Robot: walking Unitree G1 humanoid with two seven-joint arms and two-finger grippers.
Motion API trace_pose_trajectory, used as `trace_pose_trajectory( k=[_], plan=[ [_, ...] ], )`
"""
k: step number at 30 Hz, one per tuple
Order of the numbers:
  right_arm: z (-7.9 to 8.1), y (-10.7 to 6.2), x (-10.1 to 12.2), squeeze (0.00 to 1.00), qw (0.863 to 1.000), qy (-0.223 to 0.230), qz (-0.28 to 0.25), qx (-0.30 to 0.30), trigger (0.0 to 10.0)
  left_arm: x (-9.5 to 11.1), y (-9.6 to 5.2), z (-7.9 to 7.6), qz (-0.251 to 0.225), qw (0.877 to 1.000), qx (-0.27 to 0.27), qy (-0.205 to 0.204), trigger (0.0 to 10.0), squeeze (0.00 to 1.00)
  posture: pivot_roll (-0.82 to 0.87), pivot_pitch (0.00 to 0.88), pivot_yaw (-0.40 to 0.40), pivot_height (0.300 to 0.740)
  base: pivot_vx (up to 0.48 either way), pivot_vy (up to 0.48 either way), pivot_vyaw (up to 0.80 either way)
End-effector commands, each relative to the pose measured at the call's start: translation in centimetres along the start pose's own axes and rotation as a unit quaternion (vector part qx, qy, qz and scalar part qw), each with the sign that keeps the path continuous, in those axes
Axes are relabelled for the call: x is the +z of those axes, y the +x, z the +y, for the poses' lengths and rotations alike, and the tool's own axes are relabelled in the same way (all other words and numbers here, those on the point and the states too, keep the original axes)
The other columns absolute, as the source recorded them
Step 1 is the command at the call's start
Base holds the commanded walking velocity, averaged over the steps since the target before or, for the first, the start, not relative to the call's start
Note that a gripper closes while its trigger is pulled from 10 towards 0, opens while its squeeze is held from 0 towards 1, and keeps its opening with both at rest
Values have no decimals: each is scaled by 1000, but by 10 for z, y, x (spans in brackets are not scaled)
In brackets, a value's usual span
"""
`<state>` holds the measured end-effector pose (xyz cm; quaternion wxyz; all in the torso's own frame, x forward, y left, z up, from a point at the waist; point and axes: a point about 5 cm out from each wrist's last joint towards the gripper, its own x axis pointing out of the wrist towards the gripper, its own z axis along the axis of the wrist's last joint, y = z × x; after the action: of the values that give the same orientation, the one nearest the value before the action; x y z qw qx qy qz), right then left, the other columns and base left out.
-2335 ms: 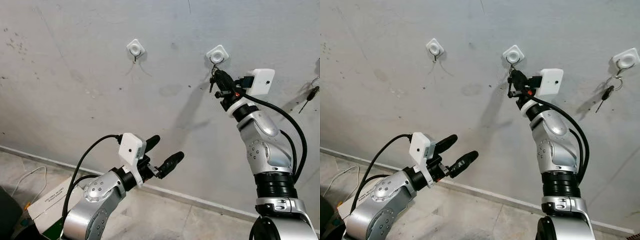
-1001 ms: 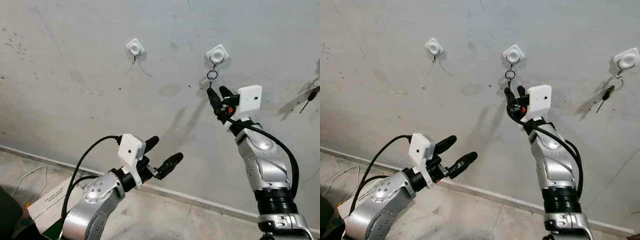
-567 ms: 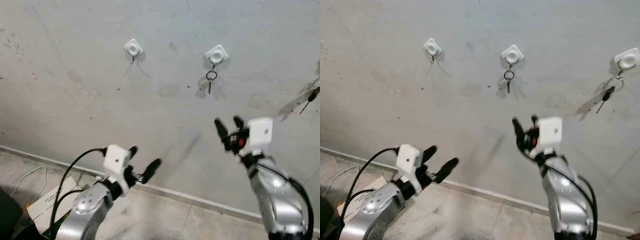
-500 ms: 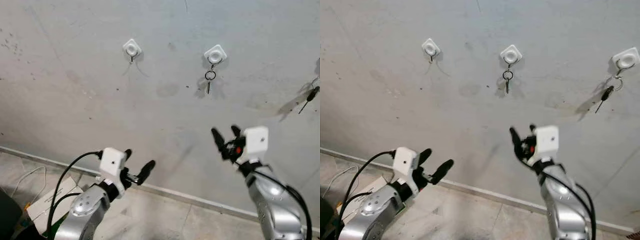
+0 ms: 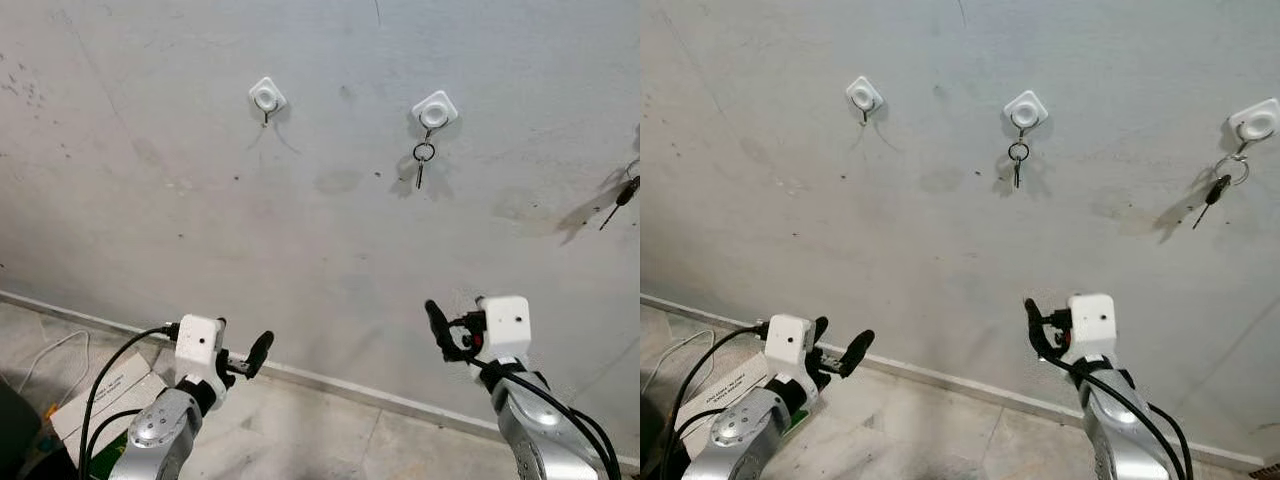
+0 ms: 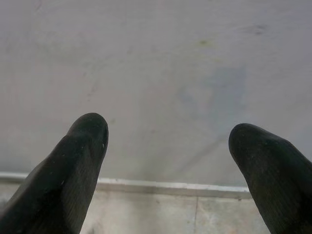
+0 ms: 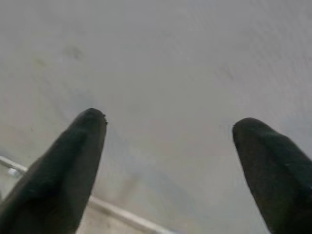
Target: Hang keys on a hook
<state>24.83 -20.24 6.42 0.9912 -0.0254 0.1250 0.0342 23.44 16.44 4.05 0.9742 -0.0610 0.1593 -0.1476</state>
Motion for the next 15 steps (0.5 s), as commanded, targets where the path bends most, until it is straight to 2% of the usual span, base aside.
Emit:
trace_pose_trajectory(
  k=[1, 6, 10, 11, 12, 13, 15],
  plan=[
    [-5, -2, -8, 1000, 1000, -6, 14, -12, 10000, 1, 2, 6, -3, 1000, 13, -1, 10000, 0, -18, 0, 76, 740, 0, 0, 0],
    [-8, -3, -15, 1000, 999, 3, 30, -13, 10000, 2, 6, 2, -3, 1000, 13, 14, 10000, 0, -24, 0, 74, 740, 0, 0, 0],
    [-7, -2, -15, 961, 999, 4, 32, -12, 10000, 4, 10, -1, -7, 1000, 7, 26, 10000, 0, -25, 0, 72, 740, 0, 0, 0],
    [-7, -1, -15, 922, 999, 5, 32, -10, 10000, 4, 13, -2, -7, 1000, 9, 26, 10000, 0, -27, 0, 70, 740, 0, 0, 0],
    [-5, 0, -15, 176, 999, 5, 33, -7, 10000, 4, 15, -1, -8, 1000, 13, 24, 10000, 0, -27, 0, 70, 740, 0, 0, 0],
    [-5, 0, -15, 0, 999, 5, 34, -6, 10000, 4, 15, -1, -8, 1000, 14, 25, 10000, 0, -29, 0, 70, 740, 0, 0, 0],
    [-5, 0, -15, 0, 999, 6, 35, -4, 10000, 3, 15, -2, -8, 1000, 14, 24, 10000, 0, -30, 0, 69, 740, 0, 0, 0]
  ],
)
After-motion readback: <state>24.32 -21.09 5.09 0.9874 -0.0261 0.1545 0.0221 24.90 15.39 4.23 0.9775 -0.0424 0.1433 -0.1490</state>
